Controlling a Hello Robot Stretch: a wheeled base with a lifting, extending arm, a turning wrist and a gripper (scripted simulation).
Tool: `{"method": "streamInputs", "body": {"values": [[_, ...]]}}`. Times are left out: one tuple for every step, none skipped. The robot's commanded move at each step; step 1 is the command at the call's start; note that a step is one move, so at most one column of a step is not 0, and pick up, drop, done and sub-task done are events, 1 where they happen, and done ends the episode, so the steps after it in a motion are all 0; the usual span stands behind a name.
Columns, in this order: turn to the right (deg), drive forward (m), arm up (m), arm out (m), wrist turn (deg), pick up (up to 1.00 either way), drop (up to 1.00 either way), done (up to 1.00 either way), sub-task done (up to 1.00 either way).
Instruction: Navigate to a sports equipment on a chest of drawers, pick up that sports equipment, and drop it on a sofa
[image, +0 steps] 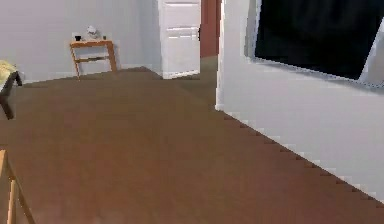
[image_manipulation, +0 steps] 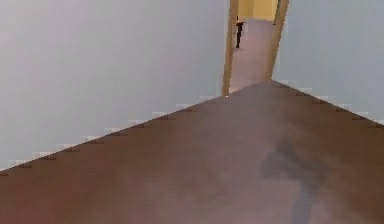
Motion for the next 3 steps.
{"method": "streamInputs", "body": {"values": [[0.0, 0.35, 0.0, 0.0, 0.0, 0.0, 0.0, 0.0, 0.0], [-33.0, 0.0, 0.0, 0.0, 0.0, 0.0, 0.0, 0.0, 0.0], [0.0, 0.95, 0.0, 0.0, 0.0, 0.0, 0.0, 0.0, 0.0]]}}
